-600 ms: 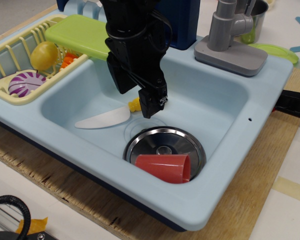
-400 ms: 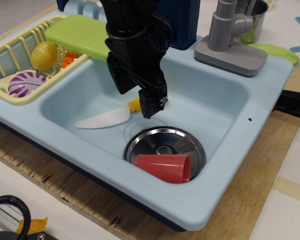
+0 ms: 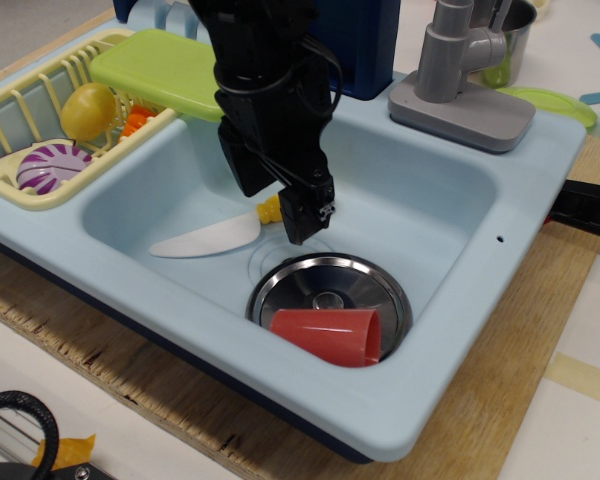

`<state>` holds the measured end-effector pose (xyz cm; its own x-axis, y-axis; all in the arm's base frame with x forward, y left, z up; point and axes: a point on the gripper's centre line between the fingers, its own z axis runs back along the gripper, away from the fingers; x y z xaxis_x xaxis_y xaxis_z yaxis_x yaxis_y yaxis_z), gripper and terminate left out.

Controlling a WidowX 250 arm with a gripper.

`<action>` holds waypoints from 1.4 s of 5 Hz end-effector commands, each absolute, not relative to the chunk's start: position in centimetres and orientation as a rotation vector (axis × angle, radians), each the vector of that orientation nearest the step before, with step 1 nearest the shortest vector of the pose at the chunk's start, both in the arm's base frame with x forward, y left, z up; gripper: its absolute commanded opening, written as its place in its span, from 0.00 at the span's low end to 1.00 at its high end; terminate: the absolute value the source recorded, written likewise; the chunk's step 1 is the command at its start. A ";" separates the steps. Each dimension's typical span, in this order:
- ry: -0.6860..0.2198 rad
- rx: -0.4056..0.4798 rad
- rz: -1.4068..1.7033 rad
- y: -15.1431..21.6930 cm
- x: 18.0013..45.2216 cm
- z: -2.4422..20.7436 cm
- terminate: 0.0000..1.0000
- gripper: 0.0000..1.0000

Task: Put knife on cutting board

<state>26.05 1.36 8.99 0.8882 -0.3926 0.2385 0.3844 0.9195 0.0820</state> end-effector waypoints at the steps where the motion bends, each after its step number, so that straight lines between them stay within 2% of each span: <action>1: -0.273 0.045 -0.427 2.2 27.2 9.0 0.00 1.00; 3: -0.294 0.039 -0.489 2.2 29.3 8.1 0.00 1.00; 4: -0.298 0.024 -0.489 2.0 29.5 7.6 0.00 1.00; 5: -0.321 0.015 -0.454 1.5 29.0 6.7 0.00 0.00; 7: -0.343 0.003 -0.473 -0.2 27.8 7.0 0.00 0.00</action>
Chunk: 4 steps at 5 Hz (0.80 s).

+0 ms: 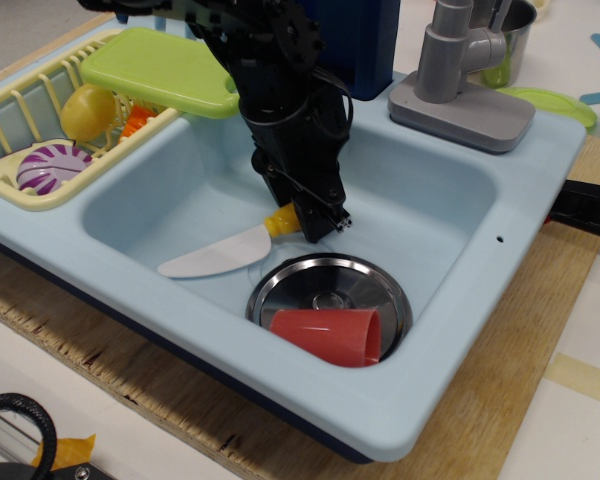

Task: Put knife on cutting board

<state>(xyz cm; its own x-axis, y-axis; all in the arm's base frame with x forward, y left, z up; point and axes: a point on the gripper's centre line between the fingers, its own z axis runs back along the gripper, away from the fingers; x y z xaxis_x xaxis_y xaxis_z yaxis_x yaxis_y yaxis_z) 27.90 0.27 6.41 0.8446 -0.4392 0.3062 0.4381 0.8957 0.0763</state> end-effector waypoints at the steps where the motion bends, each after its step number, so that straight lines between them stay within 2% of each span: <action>1: -0.402 -0.024 -0.592 -1.1 27.0 8.0 0.00 0.00; 2: -0.434 0.006 -0.794 -1.6 27.8 11.0 0.00 0.00; 4: -0.391 0.080 -0.968 -0.7 30.0 15.2 0.00 0.00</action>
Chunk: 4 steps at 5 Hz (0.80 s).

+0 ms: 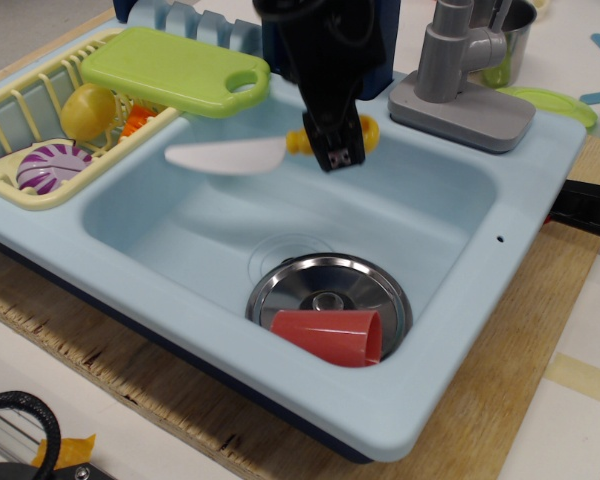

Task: Put knife on cutting board

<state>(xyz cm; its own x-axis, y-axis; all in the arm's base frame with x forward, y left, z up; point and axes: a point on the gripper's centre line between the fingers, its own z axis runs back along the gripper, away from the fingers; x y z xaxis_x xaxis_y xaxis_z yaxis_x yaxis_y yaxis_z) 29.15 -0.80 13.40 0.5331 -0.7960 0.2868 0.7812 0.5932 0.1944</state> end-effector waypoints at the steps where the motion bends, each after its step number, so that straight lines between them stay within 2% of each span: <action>1: -0.393 0.142 -1.024 0.1 30.6 17.2 0.00 0.00; 4: -0.344 0.186 -1.057 4.1 31.1 18.3 0.00 0.00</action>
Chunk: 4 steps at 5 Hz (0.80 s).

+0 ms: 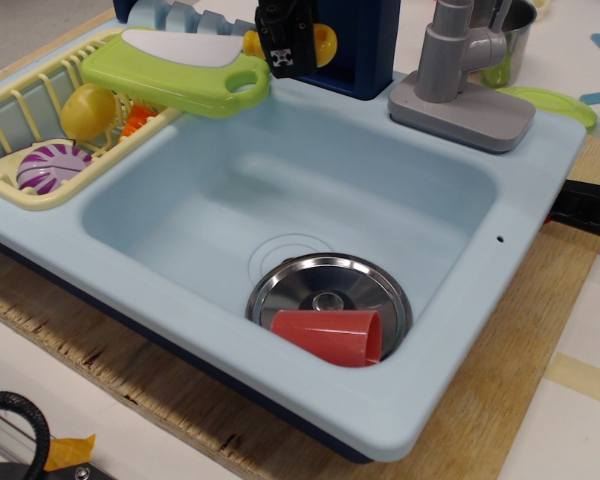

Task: Put knife on cutting board

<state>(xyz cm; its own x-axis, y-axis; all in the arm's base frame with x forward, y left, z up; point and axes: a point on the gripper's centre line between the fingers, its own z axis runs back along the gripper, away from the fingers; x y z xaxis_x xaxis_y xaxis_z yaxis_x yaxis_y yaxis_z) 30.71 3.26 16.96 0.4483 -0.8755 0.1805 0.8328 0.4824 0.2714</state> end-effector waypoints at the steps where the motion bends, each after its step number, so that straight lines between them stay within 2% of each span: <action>1: -0.338 0.185 -1.058 6.0 31.0 17.9 0.00 0.00; 3: -0.328 0.160 -1.054 9.0 31.5 16.3 0.00 0.00; 4: -0.343 0.148 -1.046 9.5 31.8 16.0 0.00 1.00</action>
<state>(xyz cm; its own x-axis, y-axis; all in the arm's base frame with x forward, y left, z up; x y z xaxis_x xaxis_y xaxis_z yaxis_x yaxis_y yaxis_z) 31.38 8.90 14.47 0.4560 -0.8670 0.2011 0.8375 0.4944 0.2326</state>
